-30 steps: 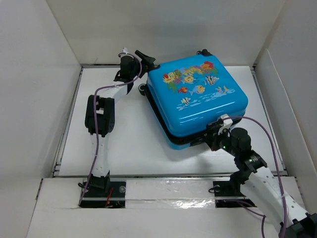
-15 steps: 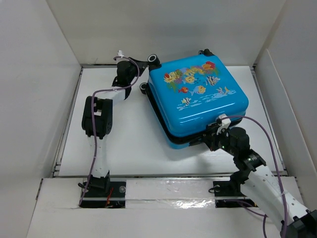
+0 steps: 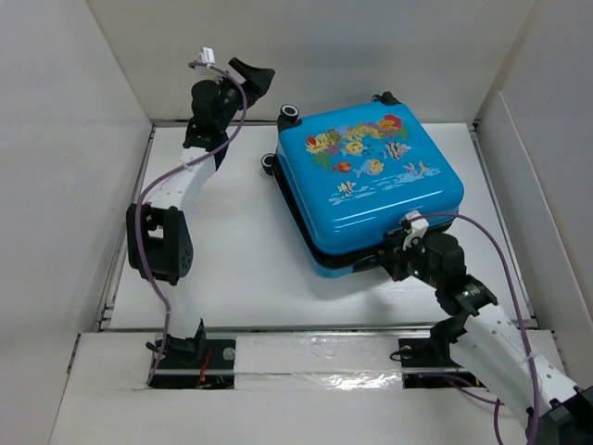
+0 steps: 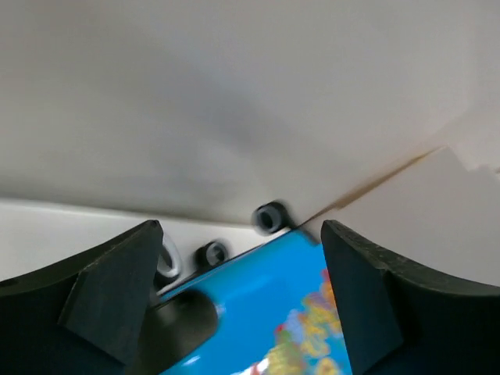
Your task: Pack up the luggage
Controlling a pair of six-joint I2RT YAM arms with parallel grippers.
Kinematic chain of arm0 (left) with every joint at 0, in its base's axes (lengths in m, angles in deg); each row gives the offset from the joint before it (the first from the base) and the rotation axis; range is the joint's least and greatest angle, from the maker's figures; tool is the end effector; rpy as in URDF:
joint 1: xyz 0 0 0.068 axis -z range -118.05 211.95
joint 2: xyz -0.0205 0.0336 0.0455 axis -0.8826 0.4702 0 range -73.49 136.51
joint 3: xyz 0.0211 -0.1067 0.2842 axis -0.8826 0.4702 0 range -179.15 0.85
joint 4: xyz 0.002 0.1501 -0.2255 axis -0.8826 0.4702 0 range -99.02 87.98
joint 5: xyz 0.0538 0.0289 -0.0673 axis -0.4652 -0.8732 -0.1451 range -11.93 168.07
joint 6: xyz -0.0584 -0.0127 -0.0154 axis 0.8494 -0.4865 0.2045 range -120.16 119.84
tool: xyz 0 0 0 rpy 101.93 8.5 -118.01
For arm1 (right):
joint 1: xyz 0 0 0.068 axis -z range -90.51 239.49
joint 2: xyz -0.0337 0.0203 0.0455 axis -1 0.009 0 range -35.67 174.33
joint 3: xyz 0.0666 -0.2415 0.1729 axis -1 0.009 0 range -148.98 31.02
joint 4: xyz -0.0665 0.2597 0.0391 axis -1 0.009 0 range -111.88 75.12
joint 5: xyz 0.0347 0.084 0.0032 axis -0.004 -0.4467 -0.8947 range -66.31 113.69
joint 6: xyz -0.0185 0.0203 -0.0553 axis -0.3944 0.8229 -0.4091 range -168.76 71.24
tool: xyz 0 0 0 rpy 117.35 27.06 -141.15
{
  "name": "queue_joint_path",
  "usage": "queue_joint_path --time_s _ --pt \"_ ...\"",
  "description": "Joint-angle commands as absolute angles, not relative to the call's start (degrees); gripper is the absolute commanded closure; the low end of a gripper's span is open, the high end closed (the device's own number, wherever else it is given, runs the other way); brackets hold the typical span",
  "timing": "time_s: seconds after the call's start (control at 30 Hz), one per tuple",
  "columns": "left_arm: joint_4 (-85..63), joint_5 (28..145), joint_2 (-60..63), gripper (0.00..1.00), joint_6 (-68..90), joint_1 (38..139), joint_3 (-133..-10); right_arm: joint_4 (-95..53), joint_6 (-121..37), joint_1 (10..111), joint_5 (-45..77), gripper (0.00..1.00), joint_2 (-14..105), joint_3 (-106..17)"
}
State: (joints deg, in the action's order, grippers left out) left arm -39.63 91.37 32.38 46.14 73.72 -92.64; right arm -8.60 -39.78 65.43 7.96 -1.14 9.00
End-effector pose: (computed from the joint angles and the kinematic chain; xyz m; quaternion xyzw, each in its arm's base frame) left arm 0.4641 -0.1076 0.4399 -0.0832 0.5838 -0.4499 0.6707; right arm 0.1271 0.0705 0.2332 -0.1822 0.8223 0.2607 0.4718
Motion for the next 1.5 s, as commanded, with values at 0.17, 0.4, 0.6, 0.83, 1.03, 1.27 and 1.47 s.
queue_joint_path --time_s 0.17,0.4,0.6,0.83,1.03,1.27,1.47 --pt "-15.44 91.52 43.57 0.09 35.27 74.95 -103.47 -13.71 -40.49 64.79 6.90 1.00 -0.69 5.97" --pt "-20.61 96.17 50.08 0.05 39.46 76.19 -107.08 -14.15 -40.67 64.26 6.38 1.00 0.45 5.97" --pt "-21.85 99.08 57.89 0.04 43.86 77.25 -114.19 -14.15 -40.76 63.65 6.90 1.00 1.51 5.70" --pt "-28.43 100.92 63.44 0.08 53.09 77.77 -118.51 -14.15 -40.76 62.60 7.08 1.00 1.42 5.70" --pt "-38.89 99.44 65.20 0.24 60.12 77.77 -117.02 -13.97 -40.41 62.06 7.52 1.00 1.16 5.88" --pt "-49.08 99.52 67.84 0.69 63.73 77.77 -116.57 -13.71 -39.53 62.06 8.92 1.00 0.46 5.88" --pt "-53.31 100.49 66.62 1.00 62.95 75.93 -115.43 -13.71 -39.53 62.06 9.45 1.00 1.33 5.70"
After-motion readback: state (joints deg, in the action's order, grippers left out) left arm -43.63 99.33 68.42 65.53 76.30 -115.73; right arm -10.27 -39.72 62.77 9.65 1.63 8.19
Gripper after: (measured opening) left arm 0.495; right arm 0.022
